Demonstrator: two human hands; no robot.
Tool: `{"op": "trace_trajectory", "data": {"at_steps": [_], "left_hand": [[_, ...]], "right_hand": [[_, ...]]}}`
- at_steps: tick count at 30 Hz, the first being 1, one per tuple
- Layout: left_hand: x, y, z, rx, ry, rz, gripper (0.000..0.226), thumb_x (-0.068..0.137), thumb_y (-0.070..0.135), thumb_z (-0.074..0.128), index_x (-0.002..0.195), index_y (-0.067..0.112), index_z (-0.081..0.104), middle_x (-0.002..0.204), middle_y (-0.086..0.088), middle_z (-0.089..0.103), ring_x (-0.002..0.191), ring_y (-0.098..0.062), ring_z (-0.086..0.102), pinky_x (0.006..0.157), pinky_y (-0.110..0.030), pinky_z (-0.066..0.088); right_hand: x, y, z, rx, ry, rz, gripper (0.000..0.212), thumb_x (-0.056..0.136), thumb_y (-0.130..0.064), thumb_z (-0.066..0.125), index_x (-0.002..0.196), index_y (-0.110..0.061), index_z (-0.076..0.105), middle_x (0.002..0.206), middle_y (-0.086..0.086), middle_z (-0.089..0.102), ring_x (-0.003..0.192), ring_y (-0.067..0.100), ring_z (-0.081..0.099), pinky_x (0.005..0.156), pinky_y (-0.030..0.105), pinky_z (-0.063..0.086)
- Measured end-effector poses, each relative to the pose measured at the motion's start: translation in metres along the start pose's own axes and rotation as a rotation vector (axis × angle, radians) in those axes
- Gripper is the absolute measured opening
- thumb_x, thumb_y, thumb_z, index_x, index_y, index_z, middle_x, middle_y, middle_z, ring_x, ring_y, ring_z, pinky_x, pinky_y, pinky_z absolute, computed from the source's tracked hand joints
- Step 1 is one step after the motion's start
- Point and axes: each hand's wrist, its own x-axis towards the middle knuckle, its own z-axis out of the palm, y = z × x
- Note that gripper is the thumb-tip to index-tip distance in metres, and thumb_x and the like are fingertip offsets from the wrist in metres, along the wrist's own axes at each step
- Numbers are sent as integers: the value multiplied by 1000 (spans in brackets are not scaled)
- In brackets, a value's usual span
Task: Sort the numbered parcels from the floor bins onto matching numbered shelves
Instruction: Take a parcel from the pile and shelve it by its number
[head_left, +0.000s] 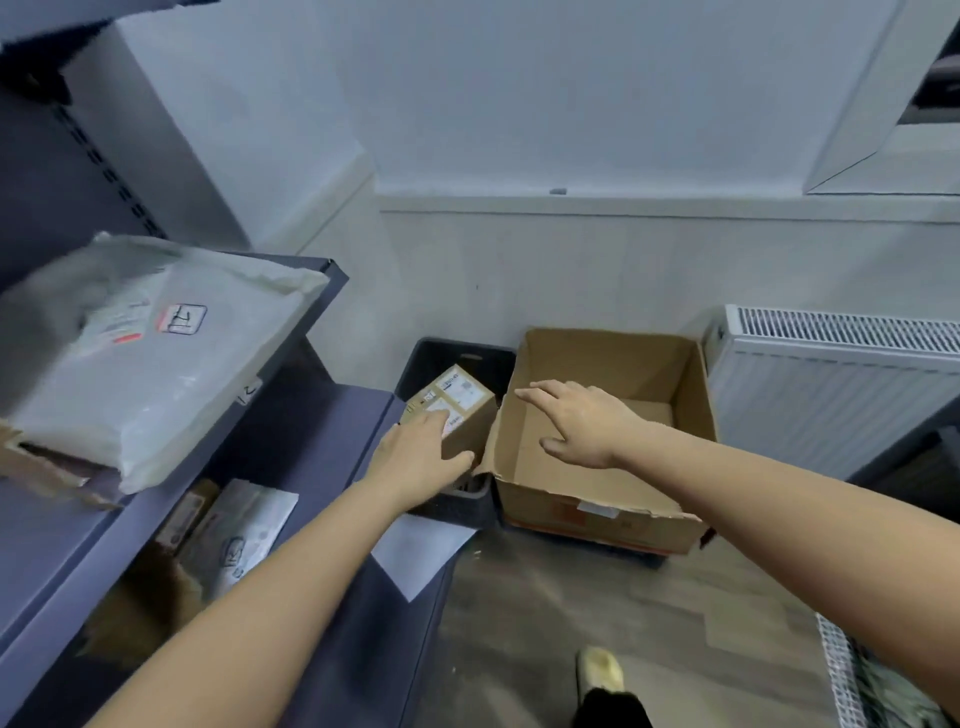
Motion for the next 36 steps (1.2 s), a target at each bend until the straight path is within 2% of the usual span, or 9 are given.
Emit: {"op": "trace_trajectory", "data": {"at_steps": [6,8,12,17,20,25,36], "left_hand": [[102,-18,7,-11,-26,-61,56,76,61,43,123,31,51,114,6,61,96,-19,58,80,-39,52],[139,-21,11,-24,-27,-82,57,78,58,47,128,31,49,117,6,60,98,-17,58,81,-38,51],[201,-26,24,-85,-77,-172,76,75,61,45,143,29,36,134,3,52,115,-19,52,91,-40,49],[265,-45,38,-104,-94,-246,64,88,47,54,144,21,37,141,-2,47,122,-19,48,96,-34,44],[301,-64,44,-70,-113,-275,69,88,48,56,148,22,32,144,-2,44,127,-20,45,102,-34,41],[358,-98,65,-1,-169,-330,71,88,48,55,147,18,30,145,-3,41,127,-22,45,102,-35,39],[438,-184,155,174,-361,-453,76,82,58,59,141,17,33,135,-4,45,122,-24,46,98,-39,40]], "right_hand": [[94,50,12,36,-52,-56,67,94,-27,47,154,-26,17,158,2,26,136,25,37,104,39,40],[130,72,14,54,-61,-75,67,93,-26,47,154,-26,18,157,2,27,135,25,38,104,39,40],[198,112,18,108,-123,-91,68,94,-27,49,154,-25,18,156,2,29,132,25,41,102,38,42],[272,150,35,109,-212,-125,67,94,-29,50,153,-24,19,155,3,31,131,24,43,100,38,44],[311,164,49,107,-251,-138,68,94,-29,50,154,-23,17,155,3,29,132,25,43,100,38,43],[372,178,84,111,-298,-166,73,95,-33,52,155,-24,12,156,2,27,129,25,44,99,38,45],[478,197,202,128,-426,-185,81,95,-45,53,155,-25,3,161,2,16,139,25,34,107,40,38]]}}
